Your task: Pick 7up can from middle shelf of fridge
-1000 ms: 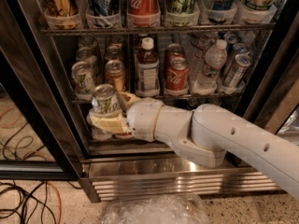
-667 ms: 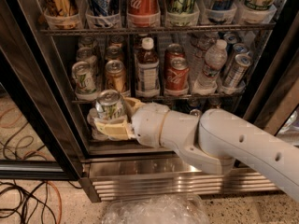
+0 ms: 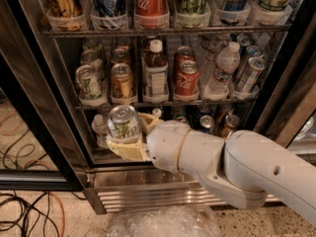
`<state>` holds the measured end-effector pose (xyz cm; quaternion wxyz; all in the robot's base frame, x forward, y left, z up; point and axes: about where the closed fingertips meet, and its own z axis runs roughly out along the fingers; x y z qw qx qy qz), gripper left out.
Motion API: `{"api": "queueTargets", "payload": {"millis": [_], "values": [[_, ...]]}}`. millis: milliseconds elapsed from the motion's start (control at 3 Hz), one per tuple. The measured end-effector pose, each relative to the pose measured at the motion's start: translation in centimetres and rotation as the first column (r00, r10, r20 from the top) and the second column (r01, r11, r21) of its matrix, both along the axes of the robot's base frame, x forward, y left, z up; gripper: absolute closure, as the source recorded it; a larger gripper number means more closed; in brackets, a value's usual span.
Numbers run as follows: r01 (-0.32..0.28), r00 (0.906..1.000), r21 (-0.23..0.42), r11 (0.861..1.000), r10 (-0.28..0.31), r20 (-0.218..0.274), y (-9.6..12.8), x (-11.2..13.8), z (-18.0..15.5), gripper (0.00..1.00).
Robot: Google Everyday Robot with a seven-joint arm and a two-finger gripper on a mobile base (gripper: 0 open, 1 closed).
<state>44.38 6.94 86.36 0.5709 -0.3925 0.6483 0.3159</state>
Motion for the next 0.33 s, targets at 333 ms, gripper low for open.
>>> {"api": "queueTargets", "payload": {"millis": [333], "values": [[0.010, 1.0000, -0.002, 1.000, -0.010, 0.001, -0.40, 0.01, 0.02, 1.00]]}}
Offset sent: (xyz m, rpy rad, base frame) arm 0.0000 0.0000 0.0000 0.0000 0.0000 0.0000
